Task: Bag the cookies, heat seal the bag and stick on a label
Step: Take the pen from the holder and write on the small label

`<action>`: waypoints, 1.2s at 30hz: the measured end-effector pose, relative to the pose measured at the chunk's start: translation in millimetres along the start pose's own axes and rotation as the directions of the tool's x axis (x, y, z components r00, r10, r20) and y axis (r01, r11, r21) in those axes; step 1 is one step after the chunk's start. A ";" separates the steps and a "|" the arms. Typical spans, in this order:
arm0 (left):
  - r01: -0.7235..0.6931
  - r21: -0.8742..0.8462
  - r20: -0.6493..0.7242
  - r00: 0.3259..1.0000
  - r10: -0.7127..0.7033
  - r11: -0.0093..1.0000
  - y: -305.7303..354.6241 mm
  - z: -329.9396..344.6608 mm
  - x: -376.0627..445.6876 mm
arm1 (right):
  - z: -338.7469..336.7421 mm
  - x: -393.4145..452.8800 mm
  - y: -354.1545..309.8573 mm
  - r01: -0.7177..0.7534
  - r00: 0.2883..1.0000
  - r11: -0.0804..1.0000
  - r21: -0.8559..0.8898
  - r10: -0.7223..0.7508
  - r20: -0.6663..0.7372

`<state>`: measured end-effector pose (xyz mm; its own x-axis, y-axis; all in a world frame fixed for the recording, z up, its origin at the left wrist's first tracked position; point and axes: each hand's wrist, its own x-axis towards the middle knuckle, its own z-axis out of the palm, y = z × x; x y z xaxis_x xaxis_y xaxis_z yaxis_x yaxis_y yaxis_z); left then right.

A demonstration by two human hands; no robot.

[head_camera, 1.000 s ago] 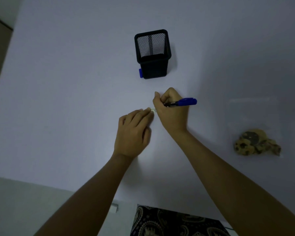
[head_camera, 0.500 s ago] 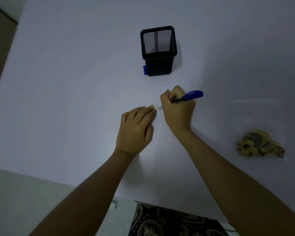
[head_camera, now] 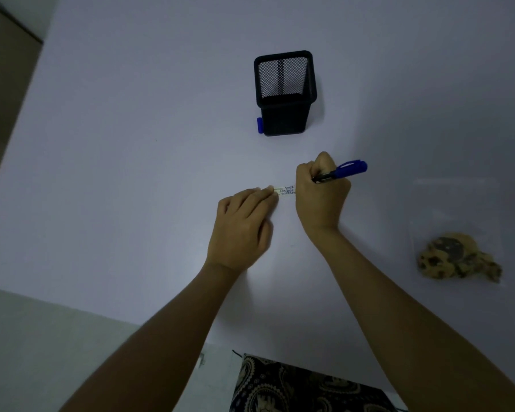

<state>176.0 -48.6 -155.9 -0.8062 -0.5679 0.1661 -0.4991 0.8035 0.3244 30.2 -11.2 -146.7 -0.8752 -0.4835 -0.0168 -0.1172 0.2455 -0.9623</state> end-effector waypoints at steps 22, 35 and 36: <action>0.034 -0.223 0.069 0.997 -0.019 0.974 -2.5 -21.8 17.9 | -36.2 22.4 -57.4 -0.563 0.822 0.798 0.214 0.568 0.047; 0.266 -0.398 0.117 0.964 -0.239 0.878 -44.9 -46.4 100.0 | -58.6 28.8 -83.5 -0.631 0.762 0.702 0.331 0.642 0.091; 0.306 -0.386 0.196 0.949 -0.246 0.870 -48.9 -46.3 113.1 | -61.2 29.6 -84.7 -0.640 0.753 0.691 0.336 0.651 0.095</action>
<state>124.0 -160.4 -109.9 -0.7048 -0.7016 -0.1052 -0.5581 0.4567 0.6928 -14.5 5.1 -49.0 -0.6907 -0.2839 -0.6650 0.6369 0.1966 -0.7454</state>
